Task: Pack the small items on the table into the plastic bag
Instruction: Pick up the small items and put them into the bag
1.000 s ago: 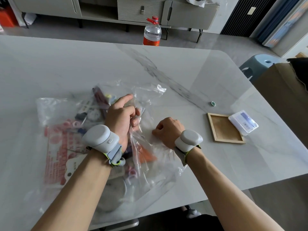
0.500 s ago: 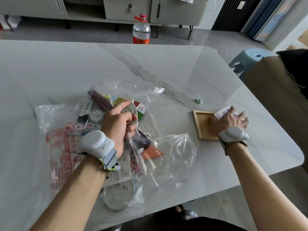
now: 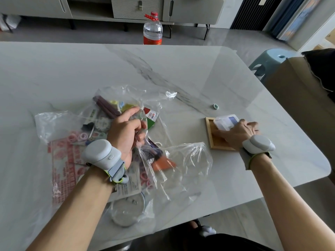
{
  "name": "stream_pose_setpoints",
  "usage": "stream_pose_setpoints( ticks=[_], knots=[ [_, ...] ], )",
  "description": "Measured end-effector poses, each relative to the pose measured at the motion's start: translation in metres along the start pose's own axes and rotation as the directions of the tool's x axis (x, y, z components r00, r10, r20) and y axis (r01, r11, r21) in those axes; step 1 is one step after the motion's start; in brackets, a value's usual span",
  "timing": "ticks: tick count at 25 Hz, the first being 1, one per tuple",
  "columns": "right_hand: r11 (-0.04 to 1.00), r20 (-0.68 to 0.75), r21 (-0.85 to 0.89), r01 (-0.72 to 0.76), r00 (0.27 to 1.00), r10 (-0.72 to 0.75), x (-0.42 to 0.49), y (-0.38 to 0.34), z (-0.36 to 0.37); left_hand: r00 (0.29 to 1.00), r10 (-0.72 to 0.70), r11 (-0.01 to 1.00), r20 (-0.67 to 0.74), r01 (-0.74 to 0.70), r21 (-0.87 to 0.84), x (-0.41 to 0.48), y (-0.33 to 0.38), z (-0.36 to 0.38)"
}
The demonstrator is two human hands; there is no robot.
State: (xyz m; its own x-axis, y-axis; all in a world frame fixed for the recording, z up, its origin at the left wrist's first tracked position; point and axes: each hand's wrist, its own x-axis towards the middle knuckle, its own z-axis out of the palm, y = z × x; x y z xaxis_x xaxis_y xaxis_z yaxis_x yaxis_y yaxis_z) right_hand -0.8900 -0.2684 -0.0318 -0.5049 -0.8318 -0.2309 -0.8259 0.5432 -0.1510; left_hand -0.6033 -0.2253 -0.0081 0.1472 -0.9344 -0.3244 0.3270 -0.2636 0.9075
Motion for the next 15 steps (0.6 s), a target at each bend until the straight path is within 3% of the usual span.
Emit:
stream_pose_setpoints(
  ticks=[3, 7, 11, 13, 15],
  knots=[
    [0.998, 0.082, 0.058, 0.024, 0.996, -0.029, -0.003, -0.008, -0.003, 1.0, 0.0, 1.0, 0.003, 0.0, 0.0, 0.0, 0.0, -0.001],
    [0.979, 0.08, 0.178, 0.102, 0.99, -0.117, -0.014, -0.024, 0.002, 1.0, -0.006, 1.0, 0.005, 0.006, -0.005, 0.0, -0.001, -0.001],
    [0.936, 0.216, 0.33, 0.12, 0.956, -0.199, -0.023, -0.045, 0.006, 1.0, -0.006, 1.0, -0.001, 0.006, 0.003, 0.0, -0.001, 0.0],
    [0.844, 0.247, 0.534, 0.057, 0.944, -0.22, -0.025, -0.05, 0.004, 1.0, -0.008, 1.0, -0.004, 0.008, 0.008, 0.0, -0.001, -0.002],
    [0.652, 0.224, 0.758, 0.002, 0.939, -0.262, -0.027, -0.053, 0.004, 1.0, -0.01, 1.0, -0.002, 0.01, 0.003, 0.001, 0.0, -0.004]
  ],
)
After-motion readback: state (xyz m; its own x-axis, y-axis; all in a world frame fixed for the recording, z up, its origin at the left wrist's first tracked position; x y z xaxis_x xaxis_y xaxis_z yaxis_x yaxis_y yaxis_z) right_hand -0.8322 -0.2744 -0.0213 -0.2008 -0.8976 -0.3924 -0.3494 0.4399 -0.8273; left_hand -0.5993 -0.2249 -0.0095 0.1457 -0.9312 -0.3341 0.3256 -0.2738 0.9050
